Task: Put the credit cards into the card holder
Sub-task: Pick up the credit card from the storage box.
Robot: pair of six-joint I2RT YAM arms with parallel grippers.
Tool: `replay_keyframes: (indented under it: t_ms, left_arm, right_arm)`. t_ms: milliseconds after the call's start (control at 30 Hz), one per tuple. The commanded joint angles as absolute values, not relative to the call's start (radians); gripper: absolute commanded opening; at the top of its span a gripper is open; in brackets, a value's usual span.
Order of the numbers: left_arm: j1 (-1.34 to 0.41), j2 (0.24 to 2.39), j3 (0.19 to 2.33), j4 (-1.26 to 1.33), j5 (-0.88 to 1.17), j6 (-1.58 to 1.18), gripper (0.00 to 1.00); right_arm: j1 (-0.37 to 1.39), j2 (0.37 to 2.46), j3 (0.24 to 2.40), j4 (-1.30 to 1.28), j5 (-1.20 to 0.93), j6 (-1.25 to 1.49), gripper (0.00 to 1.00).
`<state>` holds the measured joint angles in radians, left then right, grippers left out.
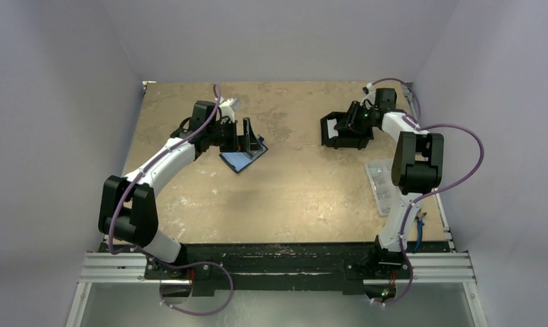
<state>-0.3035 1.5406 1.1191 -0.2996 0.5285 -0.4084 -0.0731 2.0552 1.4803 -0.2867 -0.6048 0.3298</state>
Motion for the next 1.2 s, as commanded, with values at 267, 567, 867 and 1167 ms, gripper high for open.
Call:
replay_keyframes:
  t_ms: [267, 567, 867, 1167]
  left_arm:
    - [-0.309, 1.542, 1.117, -0.255, 0.554, -0.407, 0.96]
    - [-0.31, 1.542, 1.117, -0.252, 0.559, -0.41, 0.96]
    - [-0.31, 1.545, 1.114, -0.252, 0.557, -0.41, 0.96]
    - [-0.31, 1.545, 1.114, -0.252, 0.557, -0.41, 0.96]
  right_arm:
    - [-0.077, 2.009, 1.477, -0.245, -0.658, 0.331, 0.5]
    - [-0.061, 2.043, 1.522, -0.311, -0.552, 0.308, 0.79]
    - [-0.04, 2.066, 1.507, -0.258, -0.673, 0.338, 0.7]
    - [-0.041, 2.028, 1.52, -0.243, -0.705, 0.363, 0.52]
